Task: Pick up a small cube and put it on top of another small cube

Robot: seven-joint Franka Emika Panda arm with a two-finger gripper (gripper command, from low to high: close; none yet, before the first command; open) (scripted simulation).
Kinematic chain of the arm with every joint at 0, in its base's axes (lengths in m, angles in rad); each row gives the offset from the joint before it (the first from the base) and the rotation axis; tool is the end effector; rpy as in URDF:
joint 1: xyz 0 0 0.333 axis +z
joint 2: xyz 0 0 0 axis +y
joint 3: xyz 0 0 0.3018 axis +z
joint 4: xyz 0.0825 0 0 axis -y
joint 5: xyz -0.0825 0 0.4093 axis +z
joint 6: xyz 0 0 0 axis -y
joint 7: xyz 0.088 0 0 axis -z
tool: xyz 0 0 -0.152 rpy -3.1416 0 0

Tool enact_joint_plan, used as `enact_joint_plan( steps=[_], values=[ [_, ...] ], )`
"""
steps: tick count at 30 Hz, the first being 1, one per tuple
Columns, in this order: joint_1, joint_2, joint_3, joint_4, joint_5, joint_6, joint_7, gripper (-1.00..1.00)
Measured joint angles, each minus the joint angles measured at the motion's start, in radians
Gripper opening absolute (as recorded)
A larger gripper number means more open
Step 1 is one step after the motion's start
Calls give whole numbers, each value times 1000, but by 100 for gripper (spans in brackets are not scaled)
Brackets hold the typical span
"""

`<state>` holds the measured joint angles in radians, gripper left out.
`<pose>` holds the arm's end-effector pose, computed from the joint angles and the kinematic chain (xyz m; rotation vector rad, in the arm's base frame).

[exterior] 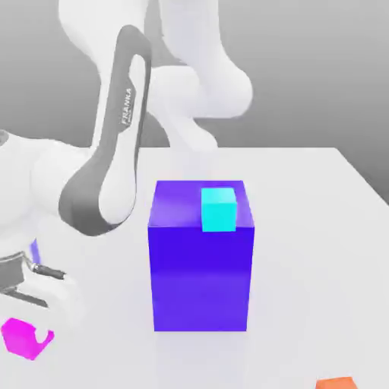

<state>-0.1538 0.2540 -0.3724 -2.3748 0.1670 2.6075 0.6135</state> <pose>0.4409 -0.2694 0.1438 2.5213 -1.8630 0.0037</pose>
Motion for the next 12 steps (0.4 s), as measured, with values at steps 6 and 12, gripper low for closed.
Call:
enact_joint_plan(
  steps=[6, 12],
  values=[
    [-41, -44, -31, -106, 16, 62, 57, -100],
    [-82, 43, 23, -102, 97, 137, 1, 100]
  ],
)
